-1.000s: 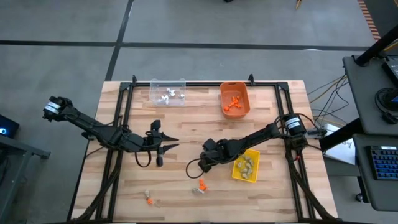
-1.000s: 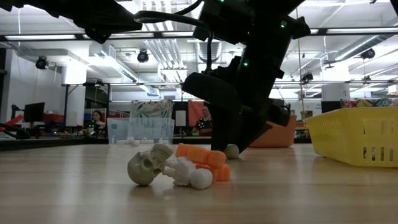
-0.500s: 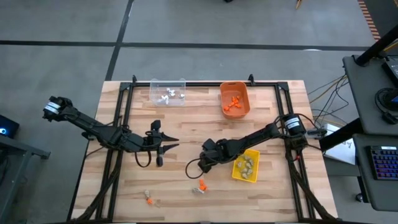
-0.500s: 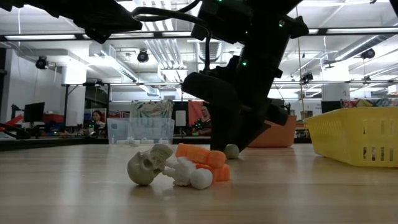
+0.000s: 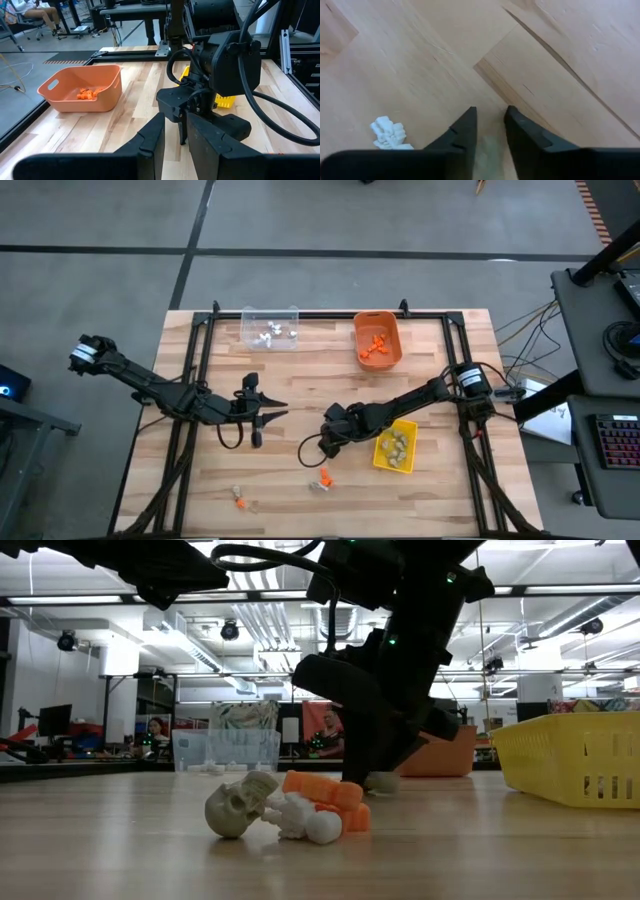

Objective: Sort Halloween decoration
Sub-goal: Put the gray skull toy into the yellow bin

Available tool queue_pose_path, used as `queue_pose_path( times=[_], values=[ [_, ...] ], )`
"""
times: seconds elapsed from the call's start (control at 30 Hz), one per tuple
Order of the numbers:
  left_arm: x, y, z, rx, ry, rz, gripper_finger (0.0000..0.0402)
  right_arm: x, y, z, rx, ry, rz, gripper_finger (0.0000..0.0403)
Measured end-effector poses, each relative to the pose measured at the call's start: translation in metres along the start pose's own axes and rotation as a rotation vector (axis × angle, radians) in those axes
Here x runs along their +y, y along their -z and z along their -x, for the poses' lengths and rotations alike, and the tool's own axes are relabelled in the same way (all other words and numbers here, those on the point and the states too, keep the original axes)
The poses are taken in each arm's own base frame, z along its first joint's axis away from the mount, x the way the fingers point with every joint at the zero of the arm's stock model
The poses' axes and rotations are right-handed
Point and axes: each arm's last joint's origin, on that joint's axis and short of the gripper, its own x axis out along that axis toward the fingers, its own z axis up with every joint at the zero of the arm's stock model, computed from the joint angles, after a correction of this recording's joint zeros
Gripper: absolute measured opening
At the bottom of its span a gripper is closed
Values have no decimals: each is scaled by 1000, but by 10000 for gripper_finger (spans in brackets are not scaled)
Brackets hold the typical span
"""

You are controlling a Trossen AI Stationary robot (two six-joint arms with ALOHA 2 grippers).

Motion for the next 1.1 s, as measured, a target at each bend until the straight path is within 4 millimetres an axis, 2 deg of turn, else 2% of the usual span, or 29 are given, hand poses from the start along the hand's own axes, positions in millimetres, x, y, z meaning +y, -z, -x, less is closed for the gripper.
queue_pose_path(
  times=[0.1,0.2,0.43,0.57,0.67,0.77,0.93,1.1],
  values=[
    [0,0,0,0,0,0,64,0,0,0,-2,-3,6,61],
    [0,0,0,0,0,0,64,0,0,0,-2,-3,6,47],
    [0,0,0,0,0,0,64,0,-1,3,-6,-7,16,43],
    [0,0,0,-1,1,0,64,6,-8,18,29,-49,66,43],
    [0,0,0,-2,1,1,64,11,-15,37,114,-137,141,43],
    [0,-1,0,-5,1,2,64,15,-16,51,240,-215,285,43],
    [0,-1,0,-10,2,2,64,13,-19,75,367,-193,514,43],
    [1,-1,0,-13,-24,-14,64,11,-14,83,423,-173,671,59]
  ],
)
